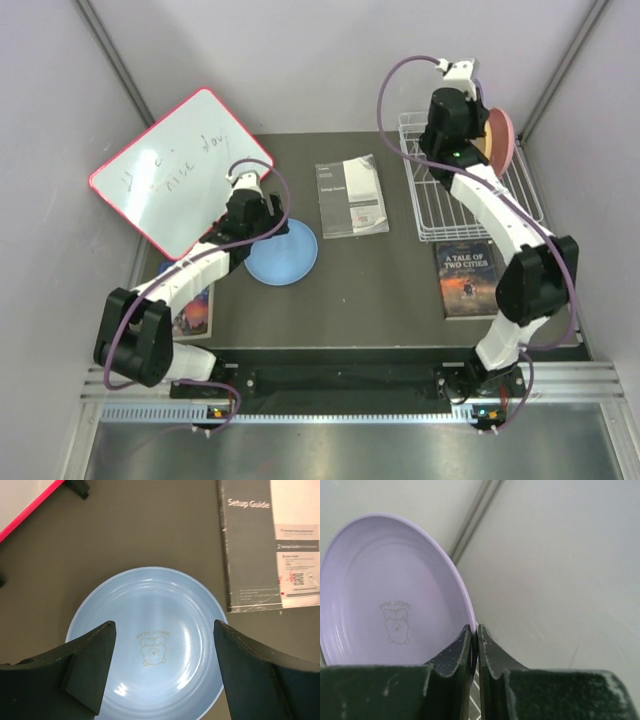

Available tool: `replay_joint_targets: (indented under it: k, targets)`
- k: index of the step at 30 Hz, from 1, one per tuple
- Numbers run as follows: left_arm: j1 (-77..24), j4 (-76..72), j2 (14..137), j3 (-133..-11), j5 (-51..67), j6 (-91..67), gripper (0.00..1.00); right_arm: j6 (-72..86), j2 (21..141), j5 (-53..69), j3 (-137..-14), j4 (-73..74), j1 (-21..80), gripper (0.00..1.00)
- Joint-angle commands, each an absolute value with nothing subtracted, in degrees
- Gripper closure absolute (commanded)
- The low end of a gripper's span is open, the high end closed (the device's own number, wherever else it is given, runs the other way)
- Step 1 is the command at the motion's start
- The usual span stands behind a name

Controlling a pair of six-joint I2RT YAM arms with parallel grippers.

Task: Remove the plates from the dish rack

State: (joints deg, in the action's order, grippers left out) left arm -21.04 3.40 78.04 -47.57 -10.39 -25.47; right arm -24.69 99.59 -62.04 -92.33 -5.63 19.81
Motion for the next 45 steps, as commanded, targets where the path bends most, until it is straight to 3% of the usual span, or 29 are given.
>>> replay_joint_targets:
  k: [1,4,9,15,21,41,45]
  targets:
    - [-20.8,0.5,78.7,-51.5,-4.8,-24.9,0.17,-8.7,90.7,-48.0,-93.3,9.8,20.4,1.0]
    - [-20.9,-3.8,79.1,-52.1,-1.2,-24.7,0.16,-1.6,87.5,-34.2,-92.8,17.0,20.5,1.0]
    - [-20.9,-7.3,80.8,-53.6,5.9,-25.7,0.17,7.5,83.8,-15.8,-86.9,17.0,20.5,1.0]
    - [-20.9,-15.3,81.3,-51.5,9.7,-29.1,0.18,13.6,83.1,-5.6,-81.3,12.9,20.7,1.0]
    - [-21.0,-27.7,80.1,-44.9,12.6,-33.5,0.19,16.1,83.1,-2.4,-77.8,10.1,21.3,1.0]
    - [-21.1,-35.4,83.1,-44.7,16.6,-37.8,0.2,19.2,85.8,2.0,-73.0,7.8,23.1,1.0]
    - [-21.2,-35.3,83.8,-44.8,16.5,-37.6,0.26,19.7,85.8,3.2,-72.3,7.4,23.6,1.0]
